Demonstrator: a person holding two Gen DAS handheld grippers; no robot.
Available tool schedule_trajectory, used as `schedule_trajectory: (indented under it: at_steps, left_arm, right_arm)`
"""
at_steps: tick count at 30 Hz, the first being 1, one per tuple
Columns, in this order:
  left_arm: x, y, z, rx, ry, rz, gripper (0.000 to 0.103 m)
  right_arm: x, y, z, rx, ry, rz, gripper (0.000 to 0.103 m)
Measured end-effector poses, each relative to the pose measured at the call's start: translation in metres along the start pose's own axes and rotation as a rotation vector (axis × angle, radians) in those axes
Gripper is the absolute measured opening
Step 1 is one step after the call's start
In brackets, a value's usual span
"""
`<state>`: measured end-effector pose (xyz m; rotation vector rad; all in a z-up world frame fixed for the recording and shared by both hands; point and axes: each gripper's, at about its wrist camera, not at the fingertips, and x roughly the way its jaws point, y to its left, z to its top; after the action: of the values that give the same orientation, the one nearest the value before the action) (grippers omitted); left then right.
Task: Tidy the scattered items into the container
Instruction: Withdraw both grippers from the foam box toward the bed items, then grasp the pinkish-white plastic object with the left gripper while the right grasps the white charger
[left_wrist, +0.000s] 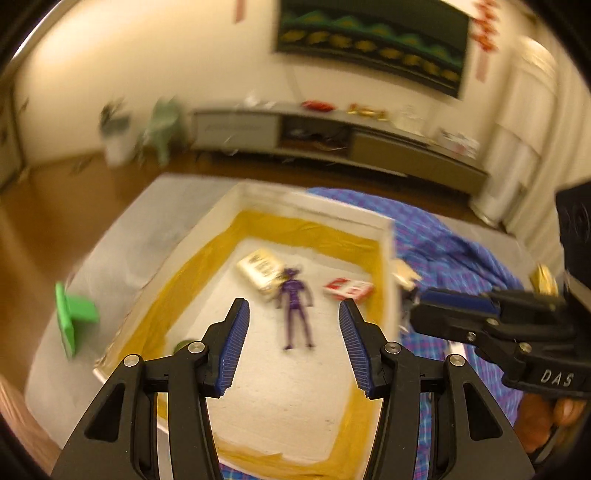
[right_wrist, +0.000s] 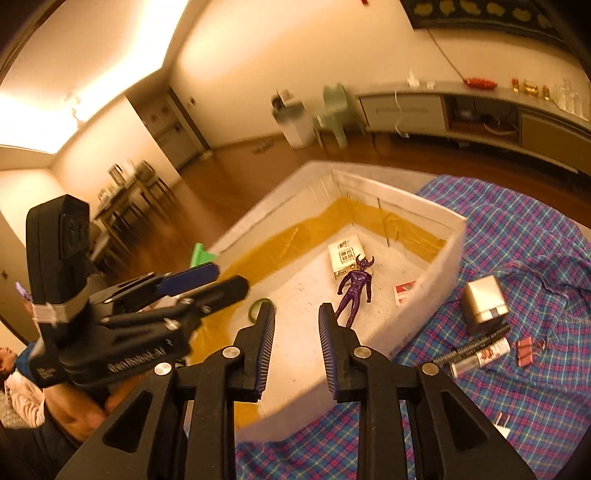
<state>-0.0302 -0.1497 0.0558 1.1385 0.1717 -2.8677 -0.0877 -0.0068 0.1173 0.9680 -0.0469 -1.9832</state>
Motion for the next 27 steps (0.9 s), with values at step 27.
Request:
schedule_trajectory:
  at_steps: [27]
  left_arm:
    - [0.108, -0.137, -0.087, 0.190, 0.236, -0.292, 0.054]
  right_arm:
    - [-0.039, -0.158, -0.114, 0.259, 0.060, -0.303, 0.046]
